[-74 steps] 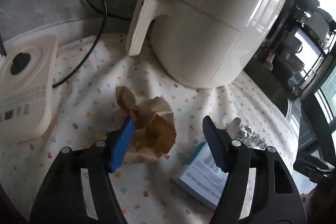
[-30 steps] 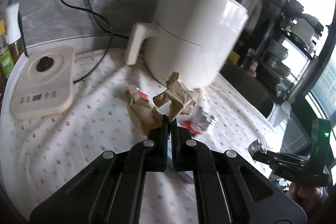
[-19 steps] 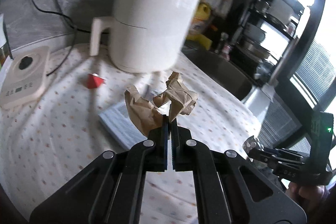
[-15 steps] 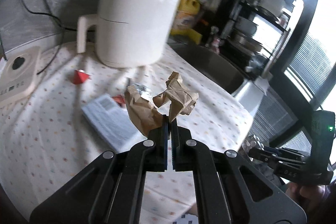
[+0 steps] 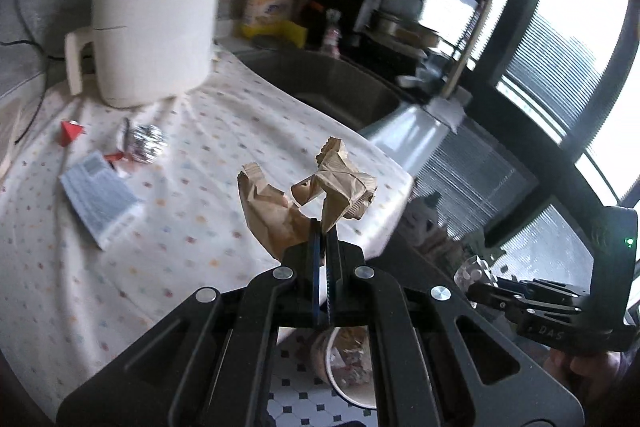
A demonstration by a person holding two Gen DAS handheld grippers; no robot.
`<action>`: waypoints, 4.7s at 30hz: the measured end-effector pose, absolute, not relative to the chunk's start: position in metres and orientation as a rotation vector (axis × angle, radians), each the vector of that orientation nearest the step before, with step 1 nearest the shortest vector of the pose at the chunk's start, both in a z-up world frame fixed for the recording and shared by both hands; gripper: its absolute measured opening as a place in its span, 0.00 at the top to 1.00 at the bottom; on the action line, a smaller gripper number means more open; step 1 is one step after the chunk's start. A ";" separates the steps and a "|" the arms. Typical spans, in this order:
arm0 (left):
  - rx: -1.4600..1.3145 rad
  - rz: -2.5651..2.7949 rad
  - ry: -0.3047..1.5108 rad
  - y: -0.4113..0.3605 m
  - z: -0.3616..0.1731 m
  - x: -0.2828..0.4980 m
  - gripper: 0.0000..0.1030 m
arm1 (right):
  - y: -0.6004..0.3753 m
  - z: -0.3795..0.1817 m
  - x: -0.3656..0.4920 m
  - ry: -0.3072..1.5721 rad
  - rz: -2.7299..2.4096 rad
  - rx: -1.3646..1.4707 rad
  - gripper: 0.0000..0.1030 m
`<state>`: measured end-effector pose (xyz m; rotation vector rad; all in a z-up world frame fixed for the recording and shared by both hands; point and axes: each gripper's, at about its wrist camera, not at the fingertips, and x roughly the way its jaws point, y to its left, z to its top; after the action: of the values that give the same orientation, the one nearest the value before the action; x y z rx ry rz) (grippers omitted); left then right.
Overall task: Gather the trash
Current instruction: 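Carry both items over the white bucket and open both grippers, then move both tools back over the cloth toward the foil and wrappers, then grasp the red wrapper with the left gripper while the right gripper grasps the foil ball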
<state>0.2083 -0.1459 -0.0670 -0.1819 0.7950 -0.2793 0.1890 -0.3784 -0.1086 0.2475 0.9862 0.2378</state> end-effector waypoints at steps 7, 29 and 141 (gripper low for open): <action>-0.164 -0.331 0.825 -0.190 -0.078 0.199 0.97 | -0.414 -0.117 0.161 0.990 0.206 0.254 0.35; -0.126 -0.487 0.926 -0.287 -0.110 0.148 0.96 | -0.508 -0.126 0.099 0.973 0.073 0.306 0.20; -0.406 -0.052 0.800 0.175 -0.130 0.353 0.77 | -0.057 -0.127 0.420 1.004 0.378 0.057 0.43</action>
<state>0.3528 0.1746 -0.1299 -0.4060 0.8000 -0.0518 0.4203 -0.0572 -0.1268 0.0572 1.0043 0.3776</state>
